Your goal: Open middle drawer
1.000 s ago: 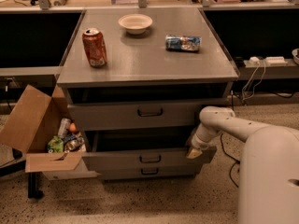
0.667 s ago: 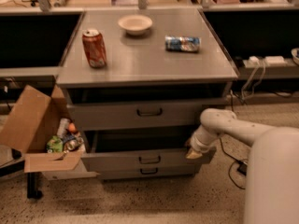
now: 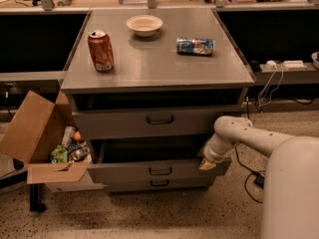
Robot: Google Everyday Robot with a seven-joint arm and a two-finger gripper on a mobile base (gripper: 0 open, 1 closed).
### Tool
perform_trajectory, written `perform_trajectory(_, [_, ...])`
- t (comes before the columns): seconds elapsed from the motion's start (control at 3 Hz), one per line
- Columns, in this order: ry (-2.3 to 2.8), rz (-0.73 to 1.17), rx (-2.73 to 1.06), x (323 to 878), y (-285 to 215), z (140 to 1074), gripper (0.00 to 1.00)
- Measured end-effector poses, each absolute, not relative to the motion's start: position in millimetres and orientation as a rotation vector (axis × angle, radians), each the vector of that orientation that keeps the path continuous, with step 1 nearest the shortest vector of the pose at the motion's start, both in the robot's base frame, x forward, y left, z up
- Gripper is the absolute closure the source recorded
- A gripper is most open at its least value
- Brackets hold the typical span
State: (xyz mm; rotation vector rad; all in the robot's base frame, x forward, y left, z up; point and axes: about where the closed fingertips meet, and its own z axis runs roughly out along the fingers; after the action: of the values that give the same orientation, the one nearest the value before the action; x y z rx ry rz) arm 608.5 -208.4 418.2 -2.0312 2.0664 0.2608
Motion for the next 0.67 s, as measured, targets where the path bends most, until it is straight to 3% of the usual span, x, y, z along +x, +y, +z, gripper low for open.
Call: perform_trajectory(0.67, [2.066, 0.261, -2.031, 608.5, -208.4, 418.1, 0.0])
